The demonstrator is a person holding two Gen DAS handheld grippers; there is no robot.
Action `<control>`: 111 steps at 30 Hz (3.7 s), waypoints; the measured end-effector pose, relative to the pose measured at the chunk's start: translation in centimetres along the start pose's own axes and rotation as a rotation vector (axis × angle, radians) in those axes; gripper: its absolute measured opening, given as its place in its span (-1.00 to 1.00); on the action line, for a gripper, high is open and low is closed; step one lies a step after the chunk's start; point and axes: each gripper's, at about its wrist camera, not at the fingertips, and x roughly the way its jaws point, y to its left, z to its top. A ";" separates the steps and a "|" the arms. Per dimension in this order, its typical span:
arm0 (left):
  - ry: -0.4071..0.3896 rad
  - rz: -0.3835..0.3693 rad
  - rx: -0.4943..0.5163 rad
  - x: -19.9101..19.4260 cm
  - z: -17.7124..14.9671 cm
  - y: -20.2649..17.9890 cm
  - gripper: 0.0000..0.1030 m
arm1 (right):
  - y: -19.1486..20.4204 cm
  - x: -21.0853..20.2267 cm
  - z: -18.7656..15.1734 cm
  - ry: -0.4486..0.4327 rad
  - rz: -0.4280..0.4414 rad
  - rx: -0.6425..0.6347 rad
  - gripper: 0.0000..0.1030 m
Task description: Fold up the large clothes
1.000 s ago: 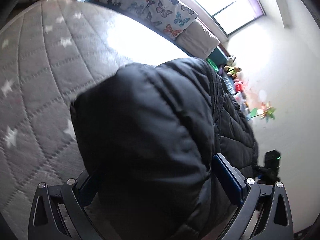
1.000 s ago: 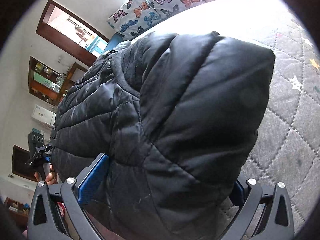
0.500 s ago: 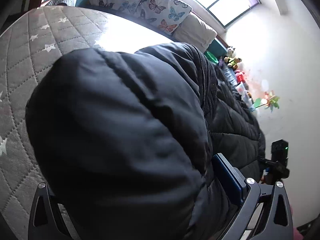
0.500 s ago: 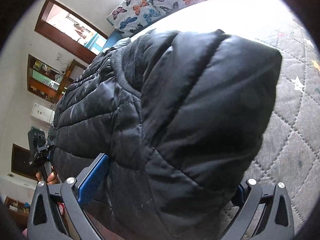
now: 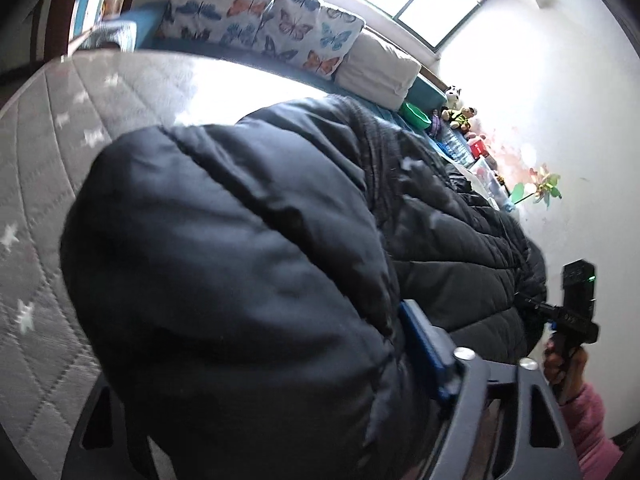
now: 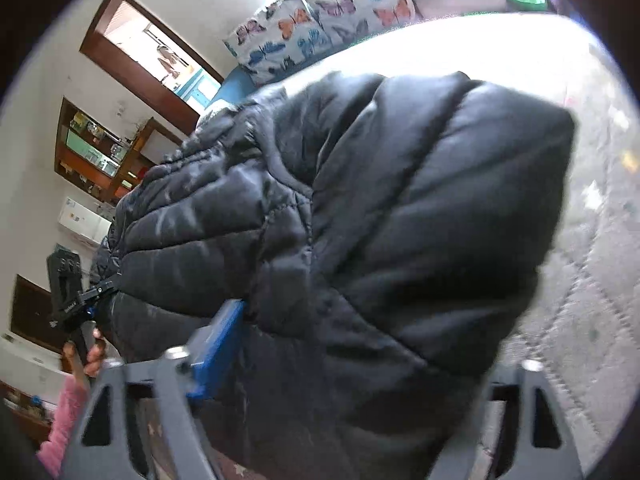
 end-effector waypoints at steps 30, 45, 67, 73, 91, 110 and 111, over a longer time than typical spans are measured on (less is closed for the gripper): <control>-0.032 -0.128 0.276 7.9 6.8 -34.4 -0.18 | -2.5 -17.6 2.2 -0.336 -0.249 -0.140 -0.27; 0.127 -0.026 0.314 22.6 3.9 -45.5 0.62 | -18.4 -12.6 -1.5 -0.218 -0.300 0.195 0.26; -0.084 -0.006 0.421 12.2 11.3 -46.2 0.47 | -13.6 -16.5 2.1 -0.313 -0.483 0.078 0.37; -0.003 -0.007 0.451 18.5 10.1 -47.9 -0.26 | -13.5 -11.7 4.6 -0.275 -0.436 0.077 0.37; 0.102 0.083 0.425 27.6 8.0 -42.5 -0.54 | -15.1 -7.4 5.9 -0.152 -0.528 0.096 0.33; 0.028 0.155 0.508 21.2 5.0 -43.9 -0.53 | -5.0 -5.2 -2.2 -0.154 -0.540 -0.211 0.35; 0.025 0.151 0.503 20.8 4.8 -43.8 -0.53 | -4.9 -5.4 -2.2 -0.164 -0.545 -0.202 0.35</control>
